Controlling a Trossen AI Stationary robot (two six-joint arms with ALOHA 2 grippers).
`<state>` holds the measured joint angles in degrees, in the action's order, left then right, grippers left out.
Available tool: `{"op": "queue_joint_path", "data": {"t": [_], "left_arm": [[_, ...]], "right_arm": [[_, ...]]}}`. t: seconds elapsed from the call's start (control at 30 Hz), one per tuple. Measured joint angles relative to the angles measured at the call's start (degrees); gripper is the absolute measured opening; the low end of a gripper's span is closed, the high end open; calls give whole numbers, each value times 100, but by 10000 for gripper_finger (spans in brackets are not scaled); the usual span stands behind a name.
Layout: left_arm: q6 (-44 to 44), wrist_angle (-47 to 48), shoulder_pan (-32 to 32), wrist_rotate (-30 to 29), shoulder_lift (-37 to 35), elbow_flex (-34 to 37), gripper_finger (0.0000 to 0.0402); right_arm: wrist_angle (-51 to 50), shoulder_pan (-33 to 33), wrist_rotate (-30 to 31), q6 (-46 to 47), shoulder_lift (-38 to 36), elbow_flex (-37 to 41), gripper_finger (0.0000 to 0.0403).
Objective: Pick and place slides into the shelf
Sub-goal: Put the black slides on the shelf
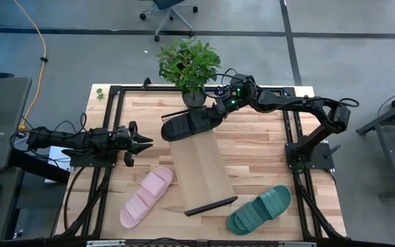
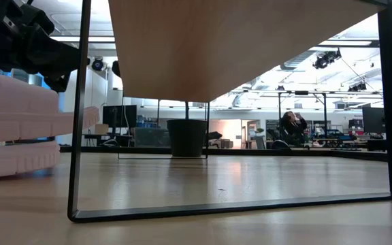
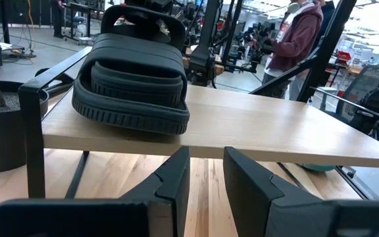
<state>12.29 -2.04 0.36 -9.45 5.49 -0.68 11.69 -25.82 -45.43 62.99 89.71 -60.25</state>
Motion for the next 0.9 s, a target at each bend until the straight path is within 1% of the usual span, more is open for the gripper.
{"op": "queue_joint_path", "data": {"t": [0.27,0.6,0.9], "left_arm": [[0,-1,-1,0,-1,0,83],[0,-1,-1,2,0,1,83],[0,0,-2,2,-1,-1,83]], "right_arm": [[23,-2,-12,61,0,0,77],[34,-115,-162,216,-17,0,113],[243,-131,-133,424,-17,0,114]]}}
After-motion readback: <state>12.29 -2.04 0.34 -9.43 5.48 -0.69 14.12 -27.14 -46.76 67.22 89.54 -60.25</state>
